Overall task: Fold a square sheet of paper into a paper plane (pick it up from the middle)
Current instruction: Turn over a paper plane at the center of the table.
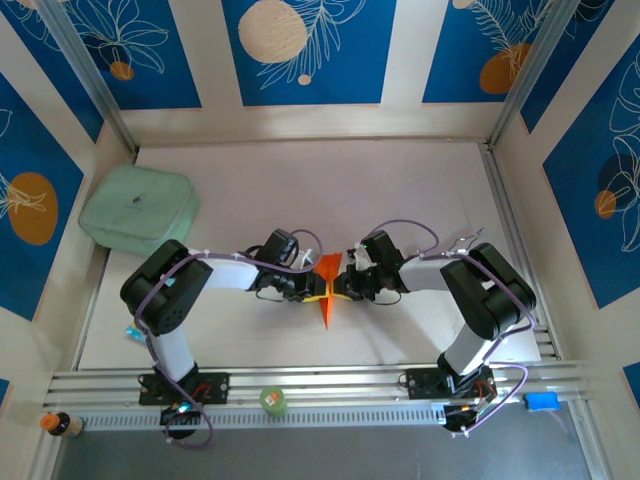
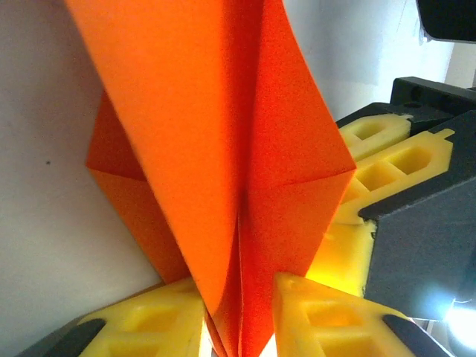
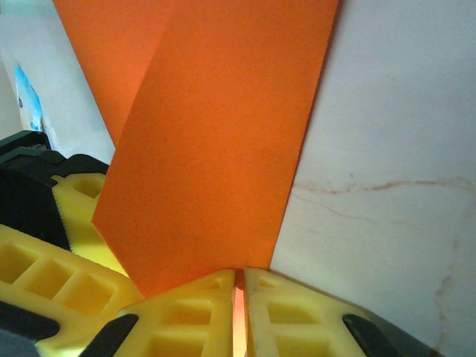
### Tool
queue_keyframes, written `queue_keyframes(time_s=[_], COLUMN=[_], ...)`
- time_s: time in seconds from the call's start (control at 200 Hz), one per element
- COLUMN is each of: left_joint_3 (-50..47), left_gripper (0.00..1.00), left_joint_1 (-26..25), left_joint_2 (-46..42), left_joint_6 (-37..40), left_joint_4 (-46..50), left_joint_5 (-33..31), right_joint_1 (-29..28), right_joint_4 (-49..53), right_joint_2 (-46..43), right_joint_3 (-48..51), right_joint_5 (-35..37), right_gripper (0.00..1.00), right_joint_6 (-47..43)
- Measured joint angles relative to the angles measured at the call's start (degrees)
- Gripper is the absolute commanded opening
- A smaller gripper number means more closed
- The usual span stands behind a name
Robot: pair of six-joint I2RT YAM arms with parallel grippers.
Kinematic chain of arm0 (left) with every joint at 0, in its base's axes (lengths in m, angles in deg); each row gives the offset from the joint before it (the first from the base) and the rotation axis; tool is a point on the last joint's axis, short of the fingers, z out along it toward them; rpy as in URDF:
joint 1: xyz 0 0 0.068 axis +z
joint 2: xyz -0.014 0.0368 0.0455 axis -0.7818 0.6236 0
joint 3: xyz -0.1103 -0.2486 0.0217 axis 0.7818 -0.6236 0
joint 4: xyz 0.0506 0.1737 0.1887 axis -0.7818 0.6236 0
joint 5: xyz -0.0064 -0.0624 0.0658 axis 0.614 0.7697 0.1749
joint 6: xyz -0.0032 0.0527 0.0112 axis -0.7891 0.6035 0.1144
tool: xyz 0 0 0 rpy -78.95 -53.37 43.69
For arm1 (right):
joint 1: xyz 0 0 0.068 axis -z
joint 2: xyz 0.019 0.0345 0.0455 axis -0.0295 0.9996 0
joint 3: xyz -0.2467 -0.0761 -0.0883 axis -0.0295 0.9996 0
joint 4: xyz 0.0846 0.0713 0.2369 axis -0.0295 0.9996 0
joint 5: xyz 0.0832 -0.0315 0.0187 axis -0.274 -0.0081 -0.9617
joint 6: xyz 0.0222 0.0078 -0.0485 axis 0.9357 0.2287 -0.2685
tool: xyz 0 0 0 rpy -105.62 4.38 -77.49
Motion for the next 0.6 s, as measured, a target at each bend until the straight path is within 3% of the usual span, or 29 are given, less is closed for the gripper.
queue_keyframes(time_s=[0.355, 0.6], left_joint_3=[0.07, 0.07], left_gripper=[0.17, 0.04], left_joint_1=[-0.26, -0.83], left_joint_2=[1.53, 2.64], left_joint_6=[-0.55, -1.92], left_joint_4=[-1.01, -2.82], left_joint_5=[0.83, 1.09], right_joint_1=[0.33, 0.70], right_joint_4=[-0.74, -1.53], right_joint_2=[0.00, -0.02], right_joint_3=[0.63, 1.27], right_joint_5=[-0.59, -0.81], right_gripper=[0.11, 0.11], right_joint_6=[0.44, 0.87])
